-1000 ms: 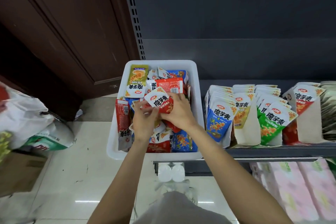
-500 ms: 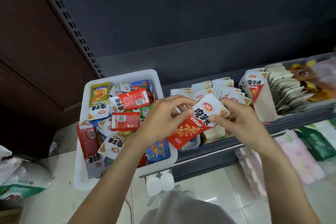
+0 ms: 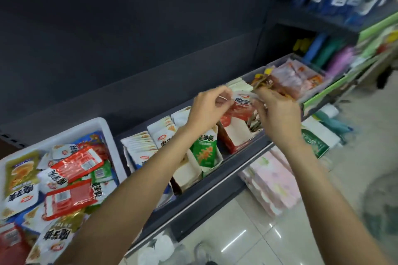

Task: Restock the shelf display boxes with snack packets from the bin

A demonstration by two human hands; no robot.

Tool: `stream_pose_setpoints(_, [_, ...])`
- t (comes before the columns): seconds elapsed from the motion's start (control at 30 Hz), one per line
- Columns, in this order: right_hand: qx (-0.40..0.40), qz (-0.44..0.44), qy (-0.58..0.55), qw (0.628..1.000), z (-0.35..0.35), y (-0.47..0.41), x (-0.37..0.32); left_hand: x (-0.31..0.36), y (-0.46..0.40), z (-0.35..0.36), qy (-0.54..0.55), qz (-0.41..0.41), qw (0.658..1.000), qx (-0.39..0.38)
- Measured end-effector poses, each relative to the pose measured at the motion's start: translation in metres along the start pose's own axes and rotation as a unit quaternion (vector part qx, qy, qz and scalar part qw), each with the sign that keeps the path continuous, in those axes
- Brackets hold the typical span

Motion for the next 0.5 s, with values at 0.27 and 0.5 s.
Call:
stream_pose_setpoints(0.27, [-0.199,0.009,0.132,0.971,0.099,-0.035,0.062,-0.058,-0.028,0.044,-0.228,-0.112,0.965,-0.070])
stream_pose_setpoints(0.5, [-0.151,-0.081,0.161,0.972,0.133,-0.050,0.070,-0.071,-0.042,0.057,-0.340,-0.104,0.933,-0.052])
Point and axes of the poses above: each hand's wrist, its own y-axis away from the middle knuckle, its own z-axis out of the palm, x = y × z, the point moved 7 cm from there along -y, towards the middle knuckle, and after that the axes turned 15 degrees about -y, right-handed, at the moved point
